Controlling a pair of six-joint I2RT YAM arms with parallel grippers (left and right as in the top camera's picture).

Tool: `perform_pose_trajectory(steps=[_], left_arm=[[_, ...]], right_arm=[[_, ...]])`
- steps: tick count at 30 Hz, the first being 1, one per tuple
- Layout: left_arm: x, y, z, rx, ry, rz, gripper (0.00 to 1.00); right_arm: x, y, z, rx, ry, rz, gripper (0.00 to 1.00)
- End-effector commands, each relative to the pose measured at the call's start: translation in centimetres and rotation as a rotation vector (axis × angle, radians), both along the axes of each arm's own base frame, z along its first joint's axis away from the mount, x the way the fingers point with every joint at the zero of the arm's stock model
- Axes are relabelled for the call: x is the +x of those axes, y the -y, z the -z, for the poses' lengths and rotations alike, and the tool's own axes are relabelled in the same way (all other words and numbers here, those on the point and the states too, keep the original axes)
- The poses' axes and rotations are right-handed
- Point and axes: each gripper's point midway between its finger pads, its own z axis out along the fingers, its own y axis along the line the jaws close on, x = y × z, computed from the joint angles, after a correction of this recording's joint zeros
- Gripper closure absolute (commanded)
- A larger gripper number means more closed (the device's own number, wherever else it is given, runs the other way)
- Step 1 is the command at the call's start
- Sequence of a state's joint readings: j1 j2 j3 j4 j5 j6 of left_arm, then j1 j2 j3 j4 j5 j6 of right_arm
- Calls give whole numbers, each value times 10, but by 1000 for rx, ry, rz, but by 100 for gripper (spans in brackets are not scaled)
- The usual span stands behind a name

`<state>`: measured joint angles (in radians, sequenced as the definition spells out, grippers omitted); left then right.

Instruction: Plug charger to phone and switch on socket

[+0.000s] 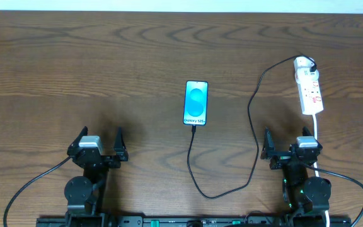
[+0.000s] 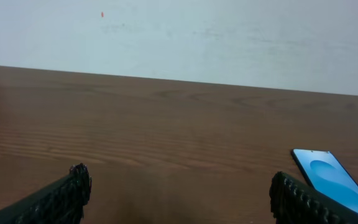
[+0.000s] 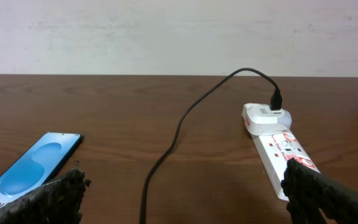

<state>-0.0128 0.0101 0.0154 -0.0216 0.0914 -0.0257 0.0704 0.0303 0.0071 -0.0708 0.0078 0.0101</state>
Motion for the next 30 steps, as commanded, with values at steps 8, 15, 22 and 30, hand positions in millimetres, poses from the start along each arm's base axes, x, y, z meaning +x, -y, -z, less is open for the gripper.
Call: perform_pose_trajectory(steps=[8, 15, 22, 30], left_arm=[[-1, -2, 15, -3, -49, -12, 6], [-1, -2, 15, -4, -48, -7, 6], [-1, -1, 15, 11, -48, 1, 6], [-1, -1, 15, 74, -45, 9, 6]], right_arm=[[0, 3, 1, -12, 0, 13, 1], [0, 3, 1, -13, 0, 13, 1], [0, 3, 1, -13, 0, 13, 1], [0, 3, 1, -13, 0, 13, 1]])
